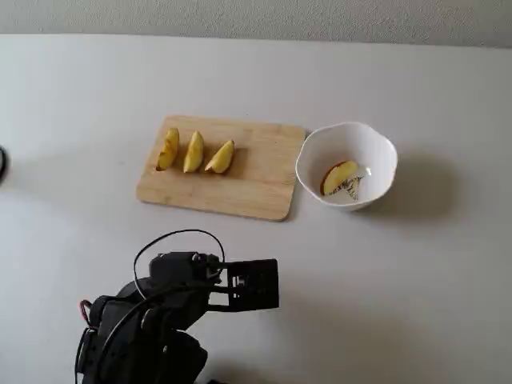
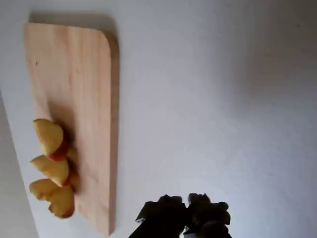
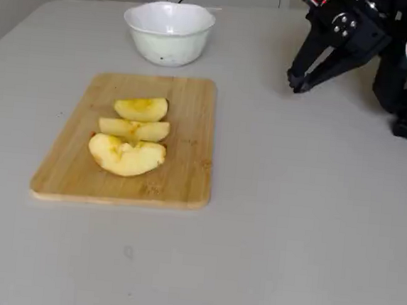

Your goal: Pick up the rightmost apple slice from the cutting board and place it into the bowl

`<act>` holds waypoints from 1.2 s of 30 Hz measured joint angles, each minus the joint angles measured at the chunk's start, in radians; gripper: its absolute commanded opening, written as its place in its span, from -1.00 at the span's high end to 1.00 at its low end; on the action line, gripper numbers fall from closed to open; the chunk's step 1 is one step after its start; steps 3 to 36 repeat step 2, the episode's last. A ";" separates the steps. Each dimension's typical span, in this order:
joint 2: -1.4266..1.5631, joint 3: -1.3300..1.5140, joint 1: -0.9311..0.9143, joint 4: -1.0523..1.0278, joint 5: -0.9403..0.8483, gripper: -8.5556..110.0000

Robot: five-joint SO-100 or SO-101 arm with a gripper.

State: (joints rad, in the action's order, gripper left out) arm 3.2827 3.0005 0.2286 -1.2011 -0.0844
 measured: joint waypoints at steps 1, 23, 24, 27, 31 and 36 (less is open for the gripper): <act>0.000 0.000 0.000 0.000 0.000 0.86; 0.000 0.000 0.000 0.000 0.000 0.86; 0.000 0.000 0.000 0.000 0.000 0.86; 0.000 0.000 0.000 0.000 0.000 0.86; 0.000 0.000 0.000 0.000 0.000 0.86; 0.000 0.000 0.000 0.000 0.000 0.86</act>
